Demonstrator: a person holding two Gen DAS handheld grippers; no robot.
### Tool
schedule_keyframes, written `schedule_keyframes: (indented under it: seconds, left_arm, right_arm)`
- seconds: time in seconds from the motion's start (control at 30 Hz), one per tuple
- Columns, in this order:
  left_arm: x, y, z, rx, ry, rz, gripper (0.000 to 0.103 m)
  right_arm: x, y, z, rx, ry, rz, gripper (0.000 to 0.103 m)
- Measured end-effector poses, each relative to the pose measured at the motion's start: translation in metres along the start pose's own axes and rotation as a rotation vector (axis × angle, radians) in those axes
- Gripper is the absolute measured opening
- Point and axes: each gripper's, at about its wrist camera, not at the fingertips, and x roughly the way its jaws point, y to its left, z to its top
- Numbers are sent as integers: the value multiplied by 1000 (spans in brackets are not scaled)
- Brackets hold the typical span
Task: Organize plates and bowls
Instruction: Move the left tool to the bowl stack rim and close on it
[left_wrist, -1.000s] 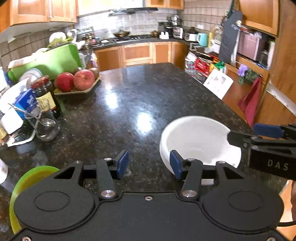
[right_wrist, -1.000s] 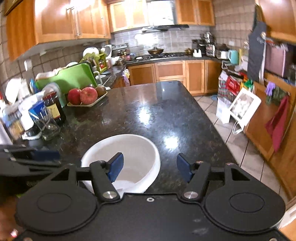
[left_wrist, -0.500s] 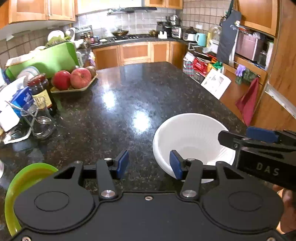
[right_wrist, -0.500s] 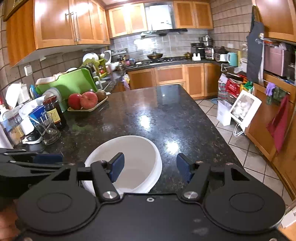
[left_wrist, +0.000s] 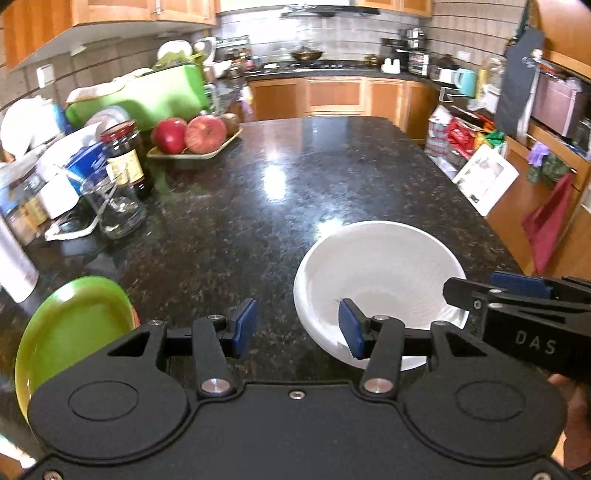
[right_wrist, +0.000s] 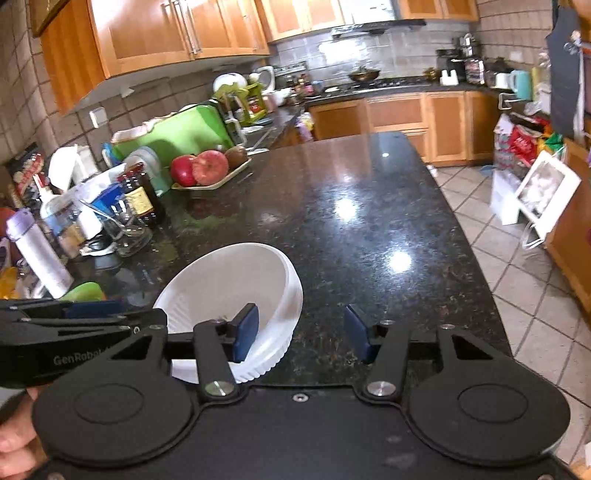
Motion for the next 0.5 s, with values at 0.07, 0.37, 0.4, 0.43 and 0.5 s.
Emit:
schedule_keyframes:
  seconds: [0.07,0.37,0.4,0.43,0.5]
  left_arm:
    - [-1,1,-1,-16,-2,21,57]
    - [0,-3,5,-21,5,10,57]
    - [3,-2,6,-18,12,0,57]
    - [5,-2,7,-18,20,-10,57]
    - [11,1,8,-21,42,-35,56]
  right_arm:
    - [2,-1,0,-9,4,14,54]
    - [13,1,1,-18,35,59,42]
    - [15,1,2,-14,40,57,40]
    - [17,1,2,-11,48,54,38]
    - [21,0,4,-8,65,42,35]
